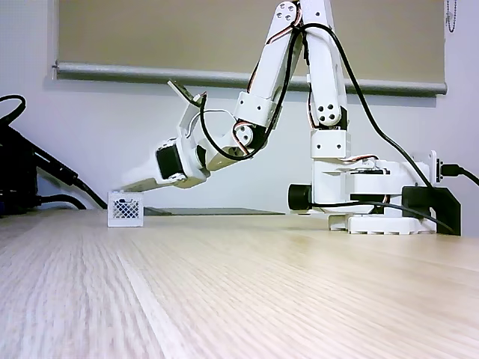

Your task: Grasp a peg and put it in the crate.

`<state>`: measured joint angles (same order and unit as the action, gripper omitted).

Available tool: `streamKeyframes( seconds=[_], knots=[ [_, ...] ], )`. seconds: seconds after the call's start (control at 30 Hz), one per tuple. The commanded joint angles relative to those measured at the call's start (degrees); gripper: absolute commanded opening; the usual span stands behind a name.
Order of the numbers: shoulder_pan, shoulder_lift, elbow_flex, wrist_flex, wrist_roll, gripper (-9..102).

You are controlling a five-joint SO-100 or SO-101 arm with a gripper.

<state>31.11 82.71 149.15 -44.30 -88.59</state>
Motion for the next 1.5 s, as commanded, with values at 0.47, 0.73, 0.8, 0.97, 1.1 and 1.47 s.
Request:
streamKeyframes(
  seconds=[0.47, 0.73, 0.8, 0.97, 1.1, 1.47],
  knots=[
    [-6.6, 35.2, -5.4, 35.2, 28.6, -1],
    [-22.1, 54.0, -11.9, 75.7, 65.1, -1],
    [-26.1, 57.6, -12.6, 81.2, 76.3, -1],
    [-33.3, 67.8, -11.4, 89.6, 101.4, -1],
    [-34.1, 74.6, -7.6, 92.1, 106.0, 0],
    [-34.9, 92.6, 9.6, 93.1, 95.6, -1]
  ],
)
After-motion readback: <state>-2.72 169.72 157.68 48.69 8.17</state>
